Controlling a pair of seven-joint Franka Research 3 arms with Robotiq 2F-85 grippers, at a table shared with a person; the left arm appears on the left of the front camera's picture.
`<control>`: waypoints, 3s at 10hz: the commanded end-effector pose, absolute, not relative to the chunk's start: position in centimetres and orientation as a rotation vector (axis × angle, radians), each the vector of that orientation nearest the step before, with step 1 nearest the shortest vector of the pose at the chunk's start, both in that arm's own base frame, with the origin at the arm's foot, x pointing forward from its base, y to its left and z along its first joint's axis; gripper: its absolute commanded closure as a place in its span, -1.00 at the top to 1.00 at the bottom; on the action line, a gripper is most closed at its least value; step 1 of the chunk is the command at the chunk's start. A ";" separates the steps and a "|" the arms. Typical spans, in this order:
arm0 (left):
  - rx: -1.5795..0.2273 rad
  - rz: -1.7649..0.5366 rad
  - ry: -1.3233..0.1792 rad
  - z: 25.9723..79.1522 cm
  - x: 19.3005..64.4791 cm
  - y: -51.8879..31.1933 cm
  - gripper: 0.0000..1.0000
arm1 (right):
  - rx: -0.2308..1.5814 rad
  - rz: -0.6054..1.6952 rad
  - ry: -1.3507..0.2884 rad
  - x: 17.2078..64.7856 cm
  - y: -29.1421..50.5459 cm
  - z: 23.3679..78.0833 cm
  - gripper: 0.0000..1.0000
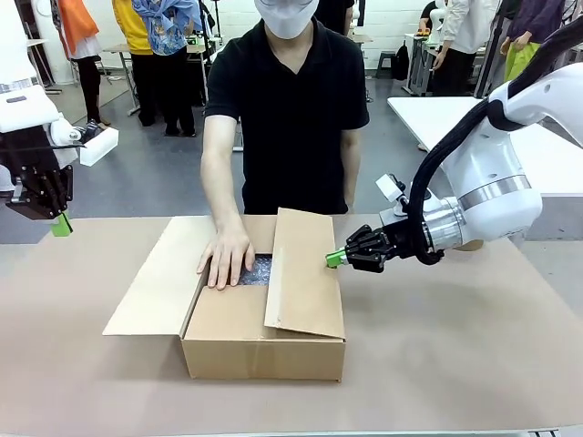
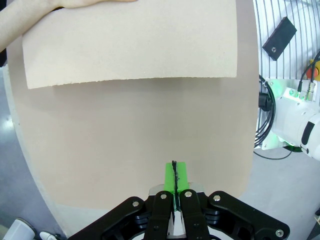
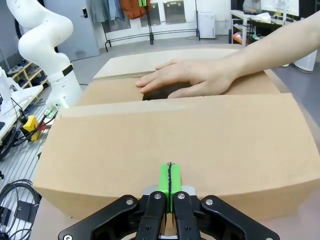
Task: Wrap the clocks to prevent damage.
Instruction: Push the right (or left) flap of the Package Box to close it, then push the left (or right) flap of the Package Box to close it.
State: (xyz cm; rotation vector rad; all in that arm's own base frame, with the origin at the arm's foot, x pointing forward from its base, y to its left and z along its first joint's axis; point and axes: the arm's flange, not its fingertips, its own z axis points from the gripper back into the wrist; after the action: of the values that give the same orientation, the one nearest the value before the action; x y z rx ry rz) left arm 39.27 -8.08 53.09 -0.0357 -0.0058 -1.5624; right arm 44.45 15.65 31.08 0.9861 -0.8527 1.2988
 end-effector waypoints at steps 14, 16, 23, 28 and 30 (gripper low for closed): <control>-0.037 -1.551 0.003 53.3 39.3 -8.0 -0.99 | 0.979 1.324 -0.842 45.1 17.1 30.9 -0.98; -0.037 -1.551 0.003 53.3 39.3 -8.0 -0.99 | 0.979 1.324 -0.842 45.1 17.1 30.9 -0.98; -0.390 -1.765 -0.237 52.7 39.9 -4.8 -0.99 | 0.979 1.324 -0.842 45.1 17.1 30.9 -0.98; -0.605 -1.661 -0.628 47.8 46.4 1.7 -0.99 | 0.979 1.324 -0.842 45.1 17.1 30.9 -0.98; -0.667 -1.499 -0.707 42.5 44.6 2.9 -0.99 | 0.979 1.324 -0.842 45.1 17.1 30.9 -0.98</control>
State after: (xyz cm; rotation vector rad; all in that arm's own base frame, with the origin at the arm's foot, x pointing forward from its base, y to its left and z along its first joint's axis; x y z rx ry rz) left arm 45.60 3.36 43.92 -0.6537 -0.6487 -1.5627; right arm 45.16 16.87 31.38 0.9778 -0.8437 1.3398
